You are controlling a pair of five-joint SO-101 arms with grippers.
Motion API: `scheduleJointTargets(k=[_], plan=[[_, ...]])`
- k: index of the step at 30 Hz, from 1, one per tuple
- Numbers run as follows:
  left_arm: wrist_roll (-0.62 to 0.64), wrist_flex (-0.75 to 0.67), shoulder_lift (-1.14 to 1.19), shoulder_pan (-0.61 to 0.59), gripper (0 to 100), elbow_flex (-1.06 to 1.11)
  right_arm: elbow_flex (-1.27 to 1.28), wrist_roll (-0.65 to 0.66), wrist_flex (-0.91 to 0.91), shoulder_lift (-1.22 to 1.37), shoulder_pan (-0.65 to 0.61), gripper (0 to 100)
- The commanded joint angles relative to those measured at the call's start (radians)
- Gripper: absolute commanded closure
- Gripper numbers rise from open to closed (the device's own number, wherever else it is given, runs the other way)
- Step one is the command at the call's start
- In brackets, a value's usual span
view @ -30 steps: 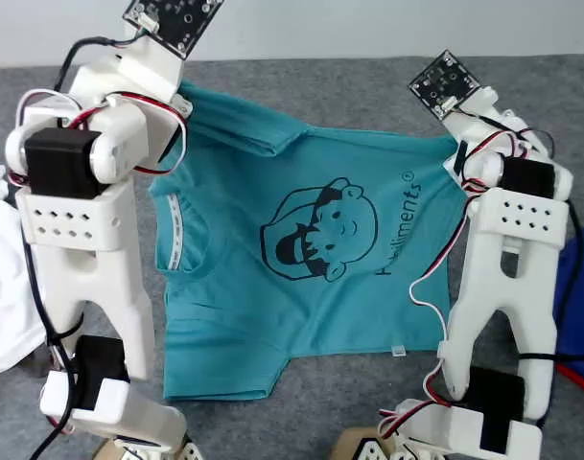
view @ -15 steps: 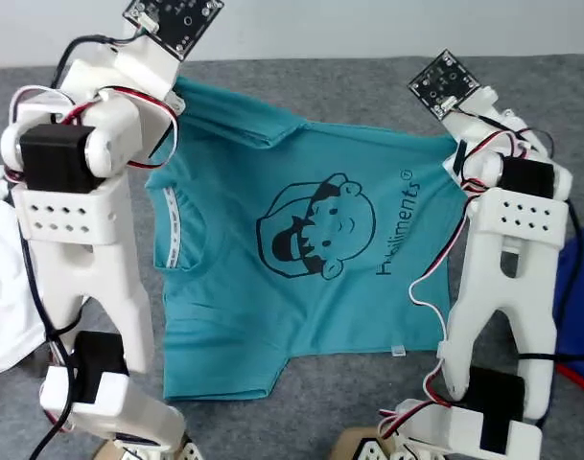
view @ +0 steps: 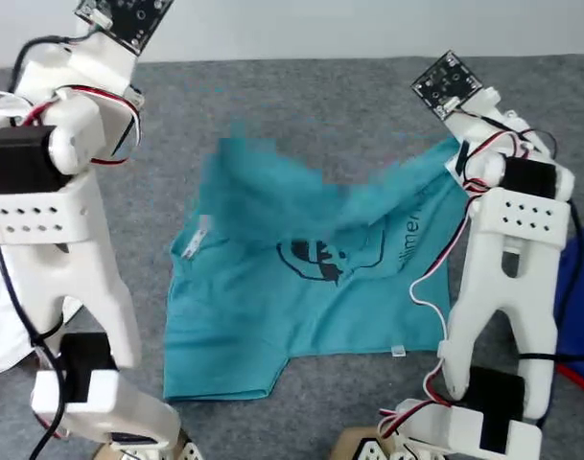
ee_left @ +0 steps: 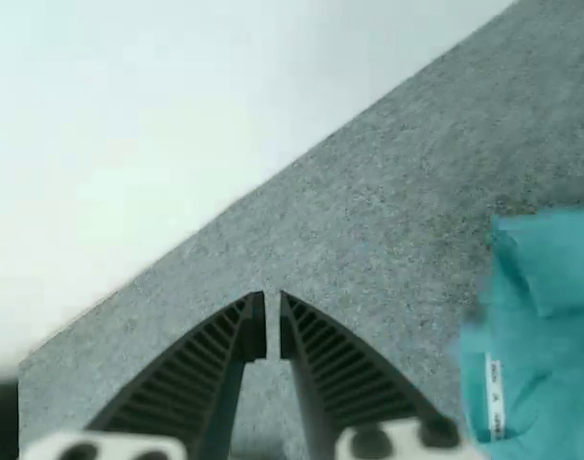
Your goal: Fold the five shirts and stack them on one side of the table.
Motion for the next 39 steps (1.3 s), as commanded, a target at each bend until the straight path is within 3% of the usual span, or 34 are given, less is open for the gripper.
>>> scheduleJointTargets(k=[1, 8, 14, 25, 32, 39], plan=[[0.012, 0.002, -0.006, -0.015, 97, -0.028, -0.006, -0.012, 0.004, -0.053, 0.012, 98.8], [0.054, 0.006, -0.006, -0.002, 98, 0.041, 0.037, -0.012, 0.002, -0.053, 0.012, 98.8], [0.155, -0.008, -0.005, 0.087, 98, 0.18, 0.071, -0.014, -0.019, -0.054, 0.01, 98.8], [0.33, -0.404, 0.015, 0.292, 94, 0.691, 0.153, -0.009, -0.025, -0.056, 0.015, 98.8], [0.359, -0.457, 0.233, 0.316, 87, 0.668, 0.187, -0.011, -0.025, -0.054, 0.016, 98.8], [0.359, -0.485, 0.442, 0.31, 85, 0.495, 0.207, -0.012, -0.025, -0.056, 0.015, 98.8]])
